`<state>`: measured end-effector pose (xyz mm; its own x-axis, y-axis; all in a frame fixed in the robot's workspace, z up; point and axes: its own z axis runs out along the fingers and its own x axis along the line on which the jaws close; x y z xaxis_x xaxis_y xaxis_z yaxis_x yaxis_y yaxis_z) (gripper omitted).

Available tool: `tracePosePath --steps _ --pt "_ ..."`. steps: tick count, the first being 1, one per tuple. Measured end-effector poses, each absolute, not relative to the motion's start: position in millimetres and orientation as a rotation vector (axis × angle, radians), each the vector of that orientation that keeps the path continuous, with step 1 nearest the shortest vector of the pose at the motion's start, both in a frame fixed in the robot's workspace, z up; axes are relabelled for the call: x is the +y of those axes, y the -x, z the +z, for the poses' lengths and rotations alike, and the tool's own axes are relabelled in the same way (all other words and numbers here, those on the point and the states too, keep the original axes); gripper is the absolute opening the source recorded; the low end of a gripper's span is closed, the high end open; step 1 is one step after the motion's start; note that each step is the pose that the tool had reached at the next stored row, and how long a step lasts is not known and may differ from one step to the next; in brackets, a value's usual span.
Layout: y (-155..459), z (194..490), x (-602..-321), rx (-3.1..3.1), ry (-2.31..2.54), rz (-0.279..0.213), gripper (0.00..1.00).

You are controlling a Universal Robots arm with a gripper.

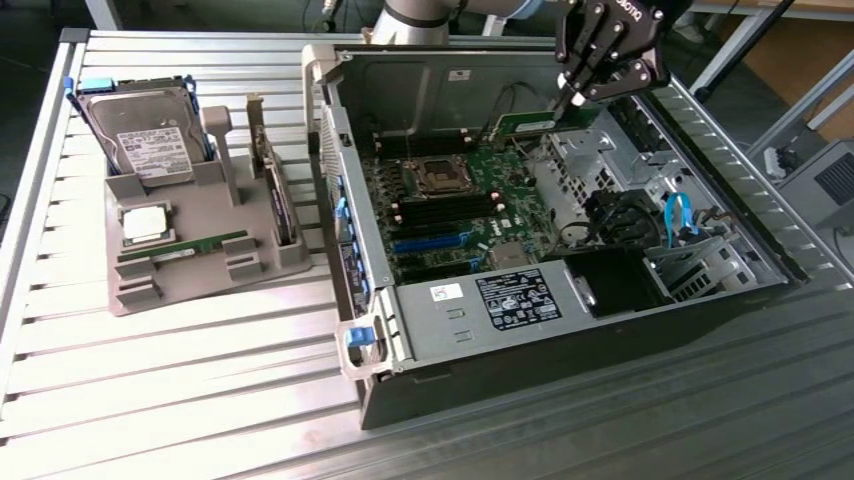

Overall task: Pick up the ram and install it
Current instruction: 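Pick up the ram and move it above insertion slot, then insert the ram into the slot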

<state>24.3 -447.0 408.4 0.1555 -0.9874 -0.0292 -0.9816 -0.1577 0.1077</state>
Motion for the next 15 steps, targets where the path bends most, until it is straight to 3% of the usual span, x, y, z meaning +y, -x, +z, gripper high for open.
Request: tracePosePath --steps 8,12,15 --pt "-42 408 -447 -1.995 -2.338 -0.145 0.11" --pt "-42 408 -447 -2.030 -2.379 -0.054 0.11" --pt "-42 408 -447 -2.034 -2.377 -0.052 0.11"
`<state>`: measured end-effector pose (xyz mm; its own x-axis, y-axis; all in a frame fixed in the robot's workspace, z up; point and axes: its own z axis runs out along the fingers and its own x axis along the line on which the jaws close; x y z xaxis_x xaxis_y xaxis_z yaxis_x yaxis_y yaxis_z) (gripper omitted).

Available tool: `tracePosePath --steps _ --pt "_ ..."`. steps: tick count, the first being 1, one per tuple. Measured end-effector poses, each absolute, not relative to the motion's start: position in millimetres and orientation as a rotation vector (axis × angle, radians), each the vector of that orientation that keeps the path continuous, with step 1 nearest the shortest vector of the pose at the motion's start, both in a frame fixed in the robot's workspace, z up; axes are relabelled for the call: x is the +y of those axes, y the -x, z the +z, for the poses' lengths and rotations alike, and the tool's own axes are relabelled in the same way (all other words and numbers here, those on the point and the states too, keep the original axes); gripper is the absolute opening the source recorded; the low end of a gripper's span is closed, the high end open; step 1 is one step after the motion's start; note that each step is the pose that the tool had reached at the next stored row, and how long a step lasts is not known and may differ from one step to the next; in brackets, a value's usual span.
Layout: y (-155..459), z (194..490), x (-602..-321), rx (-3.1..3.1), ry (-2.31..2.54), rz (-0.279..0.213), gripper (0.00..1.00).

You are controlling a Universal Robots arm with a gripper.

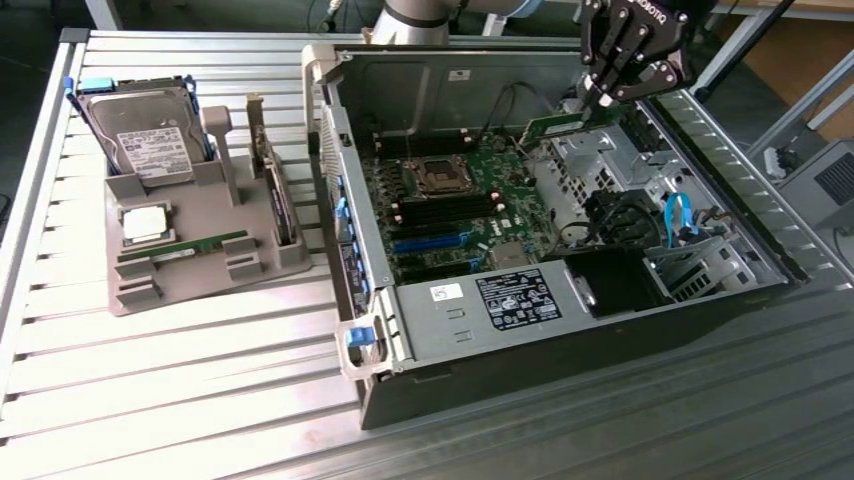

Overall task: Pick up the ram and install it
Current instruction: 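Insert the ram into the slot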

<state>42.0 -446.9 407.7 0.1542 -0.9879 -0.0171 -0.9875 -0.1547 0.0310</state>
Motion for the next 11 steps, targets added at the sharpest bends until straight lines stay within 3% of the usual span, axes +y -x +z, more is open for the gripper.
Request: tracePosePath --steps 11 --pt "-40.4 405.0 -446.9 -2.150 -2.275 -0.053 0.11"
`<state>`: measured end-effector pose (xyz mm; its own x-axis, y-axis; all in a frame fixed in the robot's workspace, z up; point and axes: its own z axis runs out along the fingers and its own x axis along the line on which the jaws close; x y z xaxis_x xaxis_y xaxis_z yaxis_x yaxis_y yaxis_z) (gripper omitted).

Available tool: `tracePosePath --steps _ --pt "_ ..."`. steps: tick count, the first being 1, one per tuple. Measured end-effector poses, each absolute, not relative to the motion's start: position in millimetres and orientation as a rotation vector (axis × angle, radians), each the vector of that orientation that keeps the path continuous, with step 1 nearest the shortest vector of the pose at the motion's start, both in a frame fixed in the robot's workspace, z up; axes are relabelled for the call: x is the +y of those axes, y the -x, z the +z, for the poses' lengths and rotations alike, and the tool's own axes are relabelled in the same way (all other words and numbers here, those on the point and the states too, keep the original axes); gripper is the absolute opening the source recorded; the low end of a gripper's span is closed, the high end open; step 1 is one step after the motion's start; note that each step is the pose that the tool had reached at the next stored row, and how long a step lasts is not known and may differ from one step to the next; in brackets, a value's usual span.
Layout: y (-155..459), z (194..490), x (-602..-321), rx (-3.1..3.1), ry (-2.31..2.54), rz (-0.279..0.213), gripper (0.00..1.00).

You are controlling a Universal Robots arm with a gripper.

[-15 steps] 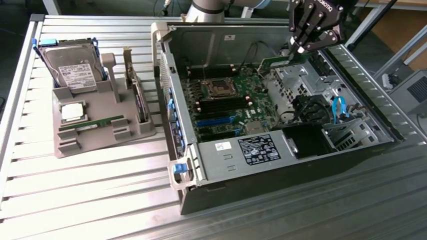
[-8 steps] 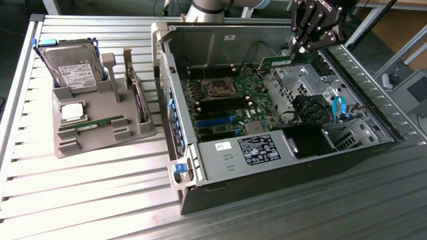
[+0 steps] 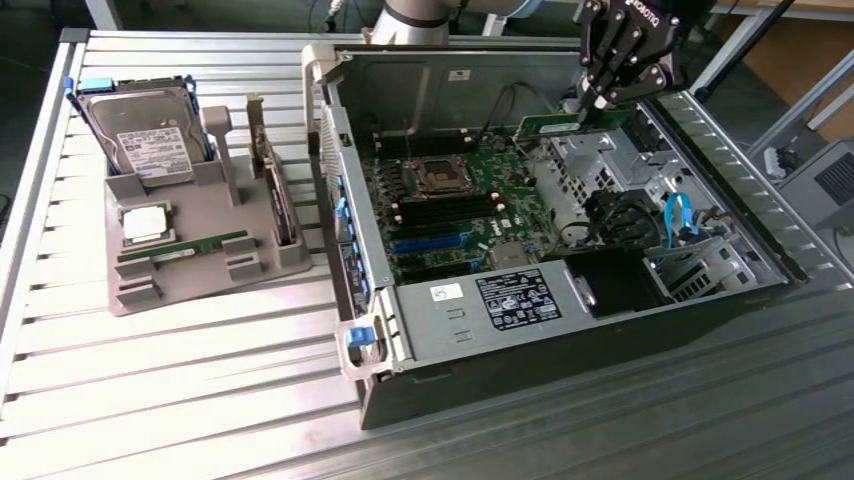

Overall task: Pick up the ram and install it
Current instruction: 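Insert the ram into the slot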

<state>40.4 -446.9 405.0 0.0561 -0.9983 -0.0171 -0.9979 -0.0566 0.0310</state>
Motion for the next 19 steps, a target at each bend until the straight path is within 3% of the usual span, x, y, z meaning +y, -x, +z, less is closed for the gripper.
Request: tracePosePath --steps 19 --pt "-37.1 395.7 -446.9 -2.150 -2.275 -0.053 0.11"
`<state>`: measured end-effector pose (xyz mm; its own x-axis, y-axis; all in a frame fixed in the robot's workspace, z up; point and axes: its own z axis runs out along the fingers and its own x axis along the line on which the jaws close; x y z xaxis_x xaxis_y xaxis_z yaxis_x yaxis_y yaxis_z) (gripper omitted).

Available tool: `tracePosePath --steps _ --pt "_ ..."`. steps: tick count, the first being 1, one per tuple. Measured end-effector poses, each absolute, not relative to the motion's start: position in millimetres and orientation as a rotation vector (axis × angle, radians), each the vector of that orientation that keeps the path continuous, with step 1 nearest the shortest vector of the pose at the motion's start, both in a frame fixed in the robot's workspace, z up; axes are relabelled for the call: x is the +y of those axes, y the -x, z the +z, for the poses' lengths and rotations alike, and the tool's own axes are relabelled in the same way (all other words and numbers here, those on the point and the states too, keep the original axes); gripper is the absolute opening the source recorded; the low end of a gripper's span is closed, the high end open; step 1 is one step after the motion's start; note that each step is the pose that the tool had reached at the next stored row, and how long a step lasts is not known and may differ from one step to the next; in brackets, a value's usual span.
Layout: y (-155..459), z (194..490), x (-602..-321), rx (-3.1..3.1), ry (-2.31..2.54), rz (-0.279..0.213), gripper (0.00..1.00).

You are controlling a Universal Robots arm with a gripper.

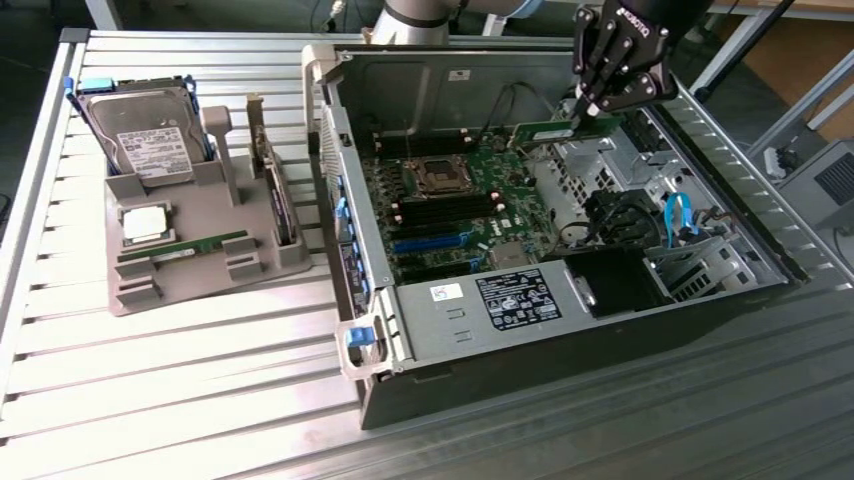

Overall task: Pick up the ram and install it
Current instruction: 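Insert the ram into the slot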

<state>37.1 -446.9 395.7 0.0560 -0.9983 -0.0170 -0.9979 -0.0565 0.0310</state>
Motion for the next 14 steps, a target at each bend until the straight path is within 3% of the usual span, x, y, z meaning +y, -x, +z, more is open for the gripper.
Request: tracePosePath --steps 14 --pt "-31.1 391.7 -446.9 -2.150 -2.275 -0.053 0.11"
